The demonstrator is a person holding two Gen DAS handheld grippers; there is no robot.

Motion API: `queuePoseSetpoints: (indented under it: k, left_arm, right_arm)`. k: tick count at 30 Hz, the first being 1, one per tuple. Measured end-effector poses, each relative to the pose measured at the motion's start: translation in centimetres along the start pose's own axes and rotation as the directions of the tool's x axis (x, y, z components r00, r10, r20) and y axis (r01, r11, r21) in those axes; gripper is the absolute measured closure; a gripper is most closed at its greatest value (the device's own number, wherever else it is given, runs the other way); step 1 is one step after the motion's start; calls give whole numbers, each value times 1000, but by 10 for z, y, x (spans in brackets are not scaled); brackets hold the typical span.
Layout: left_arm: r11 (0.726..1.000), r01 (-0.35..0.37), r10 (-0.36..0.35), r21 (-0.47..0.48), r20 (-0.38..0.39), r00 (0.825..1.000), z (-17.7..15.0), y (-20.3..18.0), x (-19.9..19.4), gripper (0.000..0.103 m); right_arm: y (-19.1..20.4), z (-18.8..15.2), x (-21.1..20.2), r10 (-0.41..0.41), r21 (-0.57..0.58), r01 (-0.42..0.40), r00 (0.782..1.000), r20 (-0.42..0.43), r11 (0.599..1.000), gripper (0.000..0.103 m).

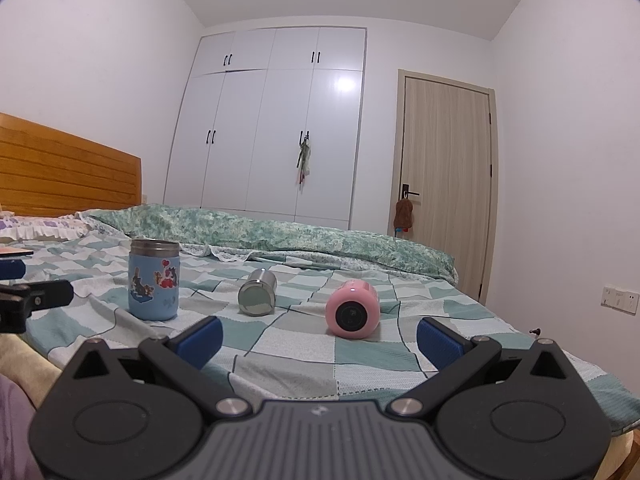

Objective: Flip cup upright
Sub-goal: 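Reach the right tool to the lying silver tumbler and grasp its body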

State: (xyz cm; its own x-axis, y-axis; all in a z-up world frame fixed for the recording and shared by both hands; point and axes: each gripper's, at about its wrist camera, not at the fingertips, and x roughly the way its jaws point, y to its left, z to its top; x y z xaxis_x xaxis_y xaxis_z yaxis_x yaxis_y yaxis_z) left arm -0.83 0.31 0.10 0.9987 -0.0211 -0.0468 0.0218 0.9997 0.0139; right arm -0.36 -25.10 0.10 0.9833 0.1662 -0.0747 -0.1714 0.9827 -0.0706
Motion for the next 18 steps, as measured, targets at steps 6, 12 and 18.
queuePoseSetpoints:
  k: [6,12,18]
  left_arm:
    - [1000,4,-4,16,-1,1000,-1,-2,1,0]
    - [1000,23,-23,7,-20,1000,3,4,5,0]
    - [1000,10,-10,2,1,1000,25,33,15,0]
  right_arm:
    - [3,0,4,3,4,-3,1000,-9,1000,0]
    - [3,4,11,44,46,-43,999,-25,998,0]
    - [18,20,46,99,2,-99,992,-81,995,0]
